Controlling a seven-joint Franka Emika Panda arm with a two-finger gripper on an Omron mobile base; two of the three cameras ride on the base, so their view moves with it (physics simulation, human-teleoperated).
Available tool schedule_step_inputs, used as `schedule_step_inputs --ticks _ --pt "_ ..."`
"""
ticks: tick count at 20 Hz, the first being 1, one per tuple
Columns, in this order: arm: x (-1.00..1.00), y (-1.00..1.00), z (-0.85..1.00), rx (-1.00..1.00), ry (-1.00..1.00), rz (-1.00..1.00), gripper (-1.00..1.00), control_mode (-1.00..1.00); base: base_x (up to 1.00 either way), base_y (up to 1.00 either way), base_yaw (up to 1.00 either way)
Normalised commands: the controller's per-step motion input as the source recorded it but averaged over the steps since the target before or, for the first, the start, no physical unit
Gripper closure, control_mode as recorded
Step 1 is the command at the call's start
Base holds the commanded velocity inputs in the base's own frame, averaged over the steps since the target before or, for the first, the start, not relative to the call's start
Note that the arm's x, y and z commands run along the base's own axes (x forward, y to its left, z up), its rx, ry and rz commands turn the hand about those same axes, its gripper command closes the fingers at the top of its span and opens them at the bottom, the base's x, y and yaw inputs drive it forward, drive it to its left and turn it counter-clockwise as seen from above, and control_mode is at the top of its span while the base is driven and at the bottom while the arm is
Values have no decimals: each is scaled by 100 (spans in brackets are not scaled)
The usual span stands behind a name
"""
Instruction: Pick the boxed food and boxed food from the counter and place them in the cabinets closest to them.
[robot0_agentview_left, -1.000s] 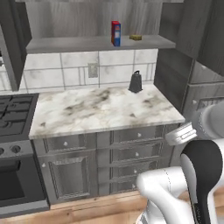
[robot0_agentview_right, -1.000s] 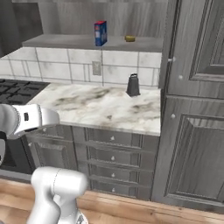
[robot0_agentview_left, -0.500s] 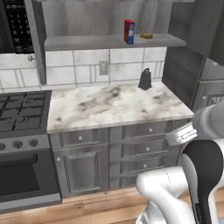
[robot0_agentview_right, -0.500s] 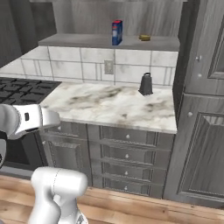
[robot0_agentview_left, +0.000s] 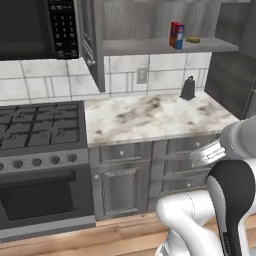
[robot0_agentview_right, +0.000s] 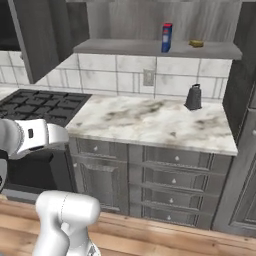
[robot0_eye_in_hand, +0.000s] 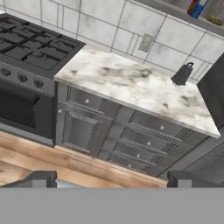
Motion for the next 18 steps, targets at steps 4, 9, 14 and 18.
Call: schedule_step_inputs --ticks 4,9,14,18 --pt "0 0 0 0 0 0 -100 100 -22 71 0" --pt "0 0 0 0 0 0 -100 100 -21 71 0" --pt "0 0 0 0 0 0 -100 100 -20 66 0" --pt "0 0 0 0 0 0 -100 100 -19 62 0"
